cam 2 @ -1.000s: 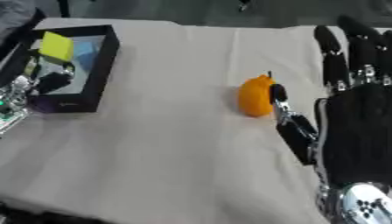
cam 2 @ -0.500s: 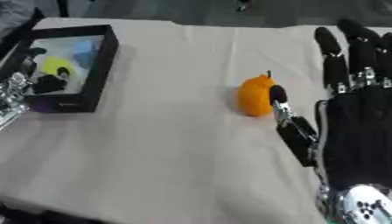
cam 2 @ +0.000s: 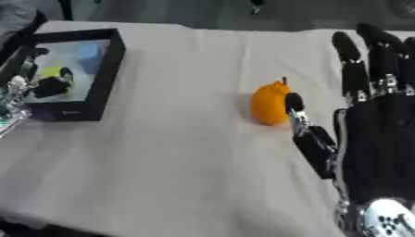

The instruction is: Pick up the objects with one hand, pass them to the other hand, and then place them into the box on the other side of the table.

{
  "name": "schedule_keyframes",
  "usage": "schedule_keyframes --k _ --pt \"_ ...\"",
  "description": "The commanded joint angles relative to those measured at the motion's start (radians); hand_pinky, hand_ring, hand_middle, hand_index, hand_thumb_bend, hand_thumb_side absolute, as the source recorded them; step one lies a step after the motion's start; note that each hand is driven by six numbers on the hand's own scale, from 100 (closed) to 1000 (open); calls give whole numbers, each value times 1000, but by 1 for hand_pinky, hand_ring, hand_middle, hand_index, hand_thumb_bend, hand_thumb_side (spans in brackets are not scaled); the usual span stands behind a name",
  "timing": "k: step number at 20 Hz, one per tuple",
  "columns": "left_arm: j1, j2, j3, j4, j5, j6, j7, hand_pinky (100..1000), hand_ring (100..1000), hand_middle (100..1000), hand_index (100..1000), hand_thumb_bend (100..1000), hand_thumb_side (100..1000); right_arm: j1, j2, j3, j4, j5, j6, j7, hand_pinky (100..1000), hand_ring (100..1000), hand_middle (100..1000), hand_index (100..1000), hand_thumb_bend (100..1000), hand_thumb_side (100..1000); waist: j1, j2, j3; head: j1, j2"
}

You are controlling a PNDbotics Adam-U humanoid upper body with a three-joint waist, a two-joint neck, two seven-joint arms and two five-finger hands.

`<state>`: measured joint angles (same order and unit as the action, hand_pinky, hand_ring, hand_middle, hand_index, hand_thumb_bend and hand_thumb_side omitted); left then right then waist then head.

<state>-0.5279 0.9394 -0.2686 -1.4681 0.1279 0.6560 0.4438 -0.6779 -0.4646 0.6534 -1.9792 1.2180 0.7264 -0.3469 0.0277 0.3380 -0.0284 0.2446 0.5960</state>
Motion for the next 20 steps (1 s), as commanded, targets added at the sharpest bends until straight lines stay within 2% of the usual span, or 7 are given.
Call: schedule_keyframes --k 1,3,5,7,10,14,20 --pt "-13 31 19 -59 18 86 132 1000 833 900 881 100 640 -20 -27 -22 -21 -1 11 14 881 829 831 837 552 281 -4 -12 3 -34 2" --pt "-22 22 25 -106 20 55 122 1000 786 898 894 100 917 -21 -33 -55 -21 -19 31 39 874 820 827 832 523 322 -5 -18 2 -76 8" --pt "-13 11 25 -152 42 26 98 1000 772 905 886 100 979 -22 -39 -94 -21 -45 58 67 861 807 820 824 489 378 -6 -22 1 -108 12" --pt "-5 5 28 -206 73 -5 68 1000 776 905 879 100 924 -19 -43 -137 -21 -87 101 108 849 797 813 815 470 431 -6 -25 3 -137 14" --pt "26 17 63 -342 145 -43 50 1000 786 893 825 100 668 -42 -80 -217 -21 -237 171 252 846 795 810 805 480 474 -7 -25 7 -174 15" --pt "59 8 91 -505 258 -86 93 1000 816 912 824 100 682 -49 -106 -296 2 -306 180 392 846 797 812 808 476 512 -8 -22 18 -210 13" --pt "49 -3 76 -532 319 -166 97 1000 828 958 847 100 703 -72 -92 -316 74 -317 181 469 847 799 809 789 472 504 -10 -21 32 -231 9"
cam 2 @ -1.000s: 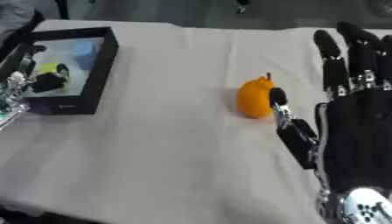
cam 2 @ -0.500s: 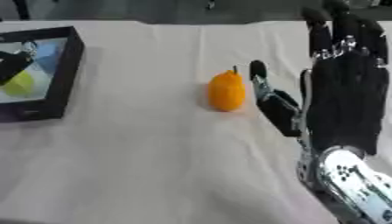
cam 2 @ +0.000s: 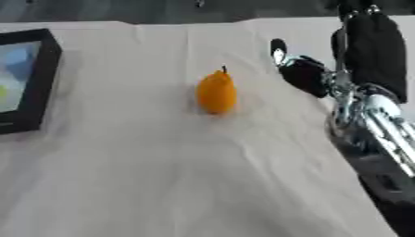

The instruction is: Pick up the objects with one hand, pass them to the other hand, and then place them into the box on the other side of the table.

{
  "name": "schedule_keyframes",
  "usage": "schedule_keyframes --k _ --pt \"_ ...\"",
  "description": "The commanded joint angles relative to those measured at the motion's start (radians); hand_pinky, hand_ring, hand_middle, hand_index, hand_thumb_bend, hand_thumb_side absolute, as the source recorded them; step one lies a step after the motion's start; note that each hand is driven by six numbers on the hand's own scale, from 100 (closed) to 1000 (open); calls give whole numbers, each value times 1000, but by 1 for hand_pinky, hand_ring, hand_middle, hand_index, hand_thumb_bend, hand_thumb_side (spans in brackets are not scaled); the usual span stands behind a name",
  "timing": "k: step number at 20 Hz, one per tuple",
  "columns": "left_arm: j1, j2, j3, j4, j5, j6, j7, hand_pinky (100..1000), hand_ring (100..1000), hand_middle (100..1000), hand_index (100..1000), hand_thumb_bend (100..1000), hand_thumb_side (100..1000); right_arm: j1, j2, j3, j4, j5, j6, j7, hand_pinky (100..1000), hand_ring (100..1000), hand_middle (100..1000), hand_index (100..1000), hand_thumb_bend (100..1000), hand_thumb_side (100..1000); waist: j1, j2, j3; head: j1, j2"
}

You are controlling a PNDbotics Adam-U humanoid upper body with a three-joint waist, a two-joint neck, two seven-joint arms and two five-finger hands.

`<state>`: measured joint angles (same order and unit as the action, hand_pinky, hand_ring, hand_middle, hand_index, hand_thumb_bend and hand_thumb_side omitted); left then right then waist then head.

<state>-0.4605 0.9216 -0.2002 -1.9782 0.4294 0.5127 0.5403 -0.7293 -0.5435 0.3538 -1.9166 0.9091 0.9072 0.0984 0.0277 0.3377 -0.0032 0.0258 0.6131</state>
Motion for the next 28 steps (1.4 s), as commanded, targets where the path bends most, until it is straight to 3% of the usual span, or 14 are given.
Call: schedule_keyframes --k 1,6,12,17,25,28 --pt "-36 6 -4 -22 25 -35 -11 1000 820 940 836 100 697 -28 -7 -16 31 -19 0 37 847 799 807 788 472 498 -11 -20 16 -21 -11" --pt "-92 -6 -33 -22 50 -110 -84 1000 809 920 800 100 656 -62 20 13 146 -92 0 42 849 803 809 781 474 486 -16 -14 50 -54 -21" --pt "-102 2 -36 -22 42 -189 -170 1000 813 917 779 100 621 -76 58 53 240 -185 0 14 845 803 812 787 438 506 -21 -12 75 -80 -28" --pt "-104 5 -36 -22 39 -194 -190 1000 813 917 779 100 621 -80 65 67 270 -259 0 -30 845 803 812 787 438 506 -21 -12 80 -86 -29" --pt "-113 6 -45 -22 22 -190 -208 1000 815 909 769 100 596 -82 93 78 283 -383 0 -119 829 782 800 784 517 357 -22 -11 97 -104 -23" --pt "-109 5 -46 -22 17 -184 -206 1000 815 905 766 100 597 -88 87 59 258 -431 0 -167 823 773 792 777 508 387 -23 -11 95 -102 -21"
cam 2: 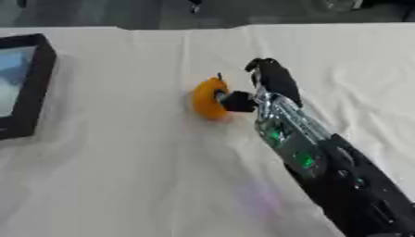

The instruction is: Pick up the objects with one hand, pass them to the other hand, and then place them into the box on the other side of the table.

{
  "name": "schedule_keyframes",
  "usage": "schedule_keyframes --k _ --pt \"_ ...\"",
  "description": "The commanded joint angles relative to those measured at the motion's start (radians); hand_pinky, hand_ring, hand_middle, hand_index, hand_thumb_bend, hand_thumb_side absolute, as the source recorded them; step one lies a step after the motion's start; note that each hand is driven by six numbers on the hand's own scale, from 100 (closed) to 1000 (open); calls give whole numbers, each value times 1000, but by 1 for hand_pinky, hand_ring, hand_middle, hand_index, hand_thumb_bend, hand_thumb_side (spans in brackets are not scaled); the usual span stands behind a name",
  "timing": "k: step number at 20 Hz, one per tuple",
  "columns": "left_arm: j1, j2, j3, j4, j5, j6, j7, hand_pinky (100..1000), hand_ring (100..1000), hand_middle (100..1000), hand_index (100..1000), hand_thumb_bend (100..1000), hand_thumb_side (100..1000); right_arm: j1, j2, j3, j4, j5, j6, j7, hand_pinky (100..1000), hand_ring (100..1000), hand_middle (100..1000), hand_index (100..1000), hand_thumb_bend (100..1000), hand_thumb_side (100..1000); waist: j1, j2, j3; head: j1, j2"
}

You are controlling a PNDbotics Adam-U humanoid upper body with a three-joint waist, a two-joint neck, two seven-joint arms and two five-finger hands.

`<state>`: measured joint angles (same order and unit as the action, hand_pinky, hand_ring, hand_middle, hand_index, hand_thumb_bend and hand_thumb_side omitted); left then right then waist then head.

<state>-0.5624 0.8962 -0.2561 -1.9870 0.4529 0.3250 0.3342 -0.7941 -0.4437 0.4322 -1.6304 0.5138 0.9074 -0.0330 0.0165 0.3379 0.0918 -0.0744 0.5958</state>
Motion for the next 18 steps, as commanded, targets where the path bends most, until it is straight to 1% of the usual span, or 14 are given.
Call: schedule_keyframes --k 1,4,10,13,16,18 --pt "-7 31 9 -13 -8 4 0 1000 816 905 766 100 596 -22 -13 -21 -37 -53 0 -52 822 772 793 776 497 370 -13 -11 0 -1 -5" --pt "-9 31 9 -13 -12 4 -1 1000 816 903 765 100 590 -16 -6 -12 -48 -100 0 -97 817 768 790 772 485 384 -13 -9 0 -3 -5" --pt "-5 38 13 -13 -18 0 -2 1000 815 898 762 100 579 -9 5 -10 -68 -203 0 -123 808 758 784 765 474 388 -14 -9 0 -6 -3" --pt "-4 39 13 -13 -18 -1 -2 1000 815 898 762 100 579 -9 3 -6 -71 -248 0 -156 808 758 784 765 474 388 -14 -9 0 -6 -3" --pt "0 41 16 -13 -21 -2 0 1000 815 894 759 100 570 -10 -1 -7 -92 -292 0 -186 803 754 782 760 456 399 -14 -11 -1 -6 -4" --pt "-1 41 17 -13 -22 -4 0 1000 815 893 759 100 569 -7 -2 1 -96 -324 0 -200 804 756 783 762 454 405 -14 -10 1 -7 -4"
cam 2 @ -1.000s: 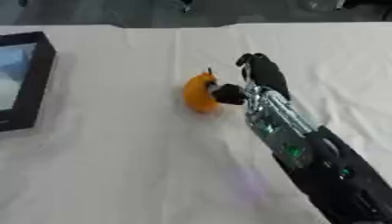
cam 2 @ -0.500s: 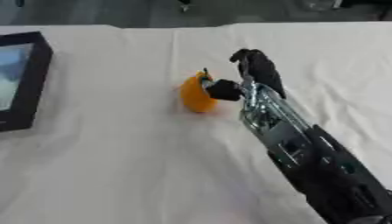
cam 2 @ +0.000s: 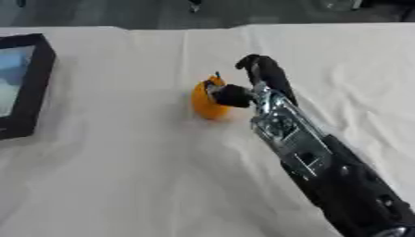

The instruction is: Pick up the objects with one hand, pass them to the other hand, and then place them into the box on the other side of the table.

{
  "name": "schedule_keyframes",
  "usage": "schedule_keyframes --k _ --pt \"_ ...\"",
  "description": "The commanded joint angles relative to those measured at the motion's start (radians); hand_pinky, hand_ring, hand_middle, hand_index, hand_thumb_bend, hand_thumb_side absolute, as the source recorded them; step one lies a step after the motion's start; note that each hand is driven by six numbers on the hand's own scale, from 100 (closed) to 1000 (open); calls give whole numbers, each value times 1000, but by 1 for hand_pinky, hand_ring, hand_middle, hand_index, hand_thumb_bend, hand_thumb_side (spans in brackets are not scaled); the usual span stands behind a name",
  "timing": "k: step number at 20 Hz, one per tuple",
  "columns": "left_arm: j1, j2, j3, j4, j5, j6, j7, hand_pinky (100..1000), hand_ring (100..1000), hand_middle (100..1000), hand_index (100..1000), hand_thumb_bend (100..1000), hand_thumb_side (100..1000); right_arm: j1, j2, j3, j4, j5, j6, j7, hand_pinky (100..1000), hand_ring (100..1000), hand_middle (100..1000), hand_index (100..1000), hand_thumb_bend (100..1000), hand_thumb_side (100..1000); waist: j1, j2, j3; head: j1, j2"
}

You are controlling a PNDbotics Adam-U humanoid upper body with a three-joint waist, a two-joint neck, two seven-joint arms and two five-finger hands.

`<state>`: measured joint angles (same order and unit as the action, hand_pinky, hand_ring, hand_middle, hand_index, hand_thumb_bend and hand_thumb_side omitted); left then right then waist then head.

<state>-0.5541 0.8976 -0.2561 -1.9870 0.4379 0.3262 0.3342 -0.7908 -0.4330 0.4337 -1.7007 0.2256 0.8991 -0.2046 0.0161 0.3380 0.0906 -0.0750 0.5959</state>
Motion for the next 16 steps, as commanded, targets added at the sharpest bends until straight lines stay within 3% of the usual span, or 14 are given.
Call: schedule_keyframes --k 1,16 --pt "-10 39 17 -13 -7 -7 0 1000 815 893 759 100 568 -9 -13 6 -22 -52 8 -37 805 758 784 763 455 409 -14 -9 3 -8 -4" --pt "-14 27 12 -13 -15 -5 4 1000 818 888 748 100 579 -5 -6 80 75 -266 8 -229 821 778 796 781 506 370 -18 11 14 -13 -12"
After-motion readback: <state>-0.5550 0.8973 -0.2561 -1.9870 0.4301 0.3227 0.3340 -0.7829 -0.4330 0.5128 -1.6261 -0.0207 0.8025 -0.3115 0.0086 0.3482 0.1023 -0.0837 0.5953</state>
